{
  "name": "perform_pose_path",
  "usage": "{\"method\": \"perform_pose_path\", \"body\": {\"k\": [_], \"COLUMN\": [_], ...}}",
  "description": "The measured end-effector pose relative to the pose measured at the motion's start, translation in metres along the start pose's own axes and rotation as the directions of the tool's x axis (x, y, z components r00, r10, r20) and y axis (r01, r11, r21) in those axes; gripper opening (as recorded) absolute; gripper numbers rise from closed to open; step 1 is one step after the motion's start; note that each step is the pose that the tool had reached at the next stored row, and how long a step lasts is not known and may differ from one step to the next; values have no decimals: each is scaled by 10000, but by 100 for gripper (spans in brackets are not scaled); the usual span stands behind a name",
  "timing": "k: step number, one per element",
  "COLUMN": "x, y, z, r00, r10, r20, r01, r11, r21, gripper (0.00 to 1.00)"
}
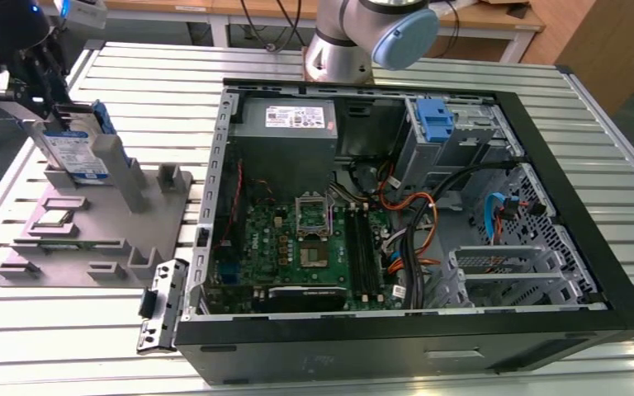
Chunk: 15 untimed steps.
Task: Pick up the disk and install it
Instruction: 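Pick up the disk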
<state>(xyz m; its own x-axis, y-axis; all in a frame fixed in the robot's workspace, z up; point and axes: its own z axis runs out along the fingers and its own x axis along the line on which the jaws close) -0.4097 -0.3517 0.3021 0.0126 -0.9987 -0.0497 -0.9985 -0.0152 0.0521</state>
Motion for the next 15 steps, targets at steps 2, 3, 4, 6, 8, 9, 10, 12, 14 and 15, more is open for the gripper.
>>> {"method": "perform_pose_path", "body": {"k": [2, 3, 4, 6, 8, 9, 10, 12, 14, 15], "x": [0, 0, 0, 2, 3, 4, 6, 6, 7, 7], "y": [0, 0, 0, -2, -1, -1, -1, -1, -1, -1], "z": [0, 0, 0, 0, 0, 0, 0, 0, 0, 0], "r00": [10000, 10000, 10000, 10000, 10000, 10000, 10000, 10000, 10000, 10000], "r10": [0, 0, 0, -1, 0, 0, -1, 0, 0, 0], "r20": [0, 0, 0, -1, 0, 0, 0, 0, 0, 0], "r01": [0, 0, 0, 1, 0, 0, 1, 0, 0, 0], "r11": [10000, 10000, 10000, 10000, 10000, 10000, 10000, 10000, 10000, 10000], "r21": [0, 0, 1, 0, 0, 0, 0, 1, 0, 0], "gripper": [42, 42, 42, 42, 42, 42, 42, 42, 42, 42]}}
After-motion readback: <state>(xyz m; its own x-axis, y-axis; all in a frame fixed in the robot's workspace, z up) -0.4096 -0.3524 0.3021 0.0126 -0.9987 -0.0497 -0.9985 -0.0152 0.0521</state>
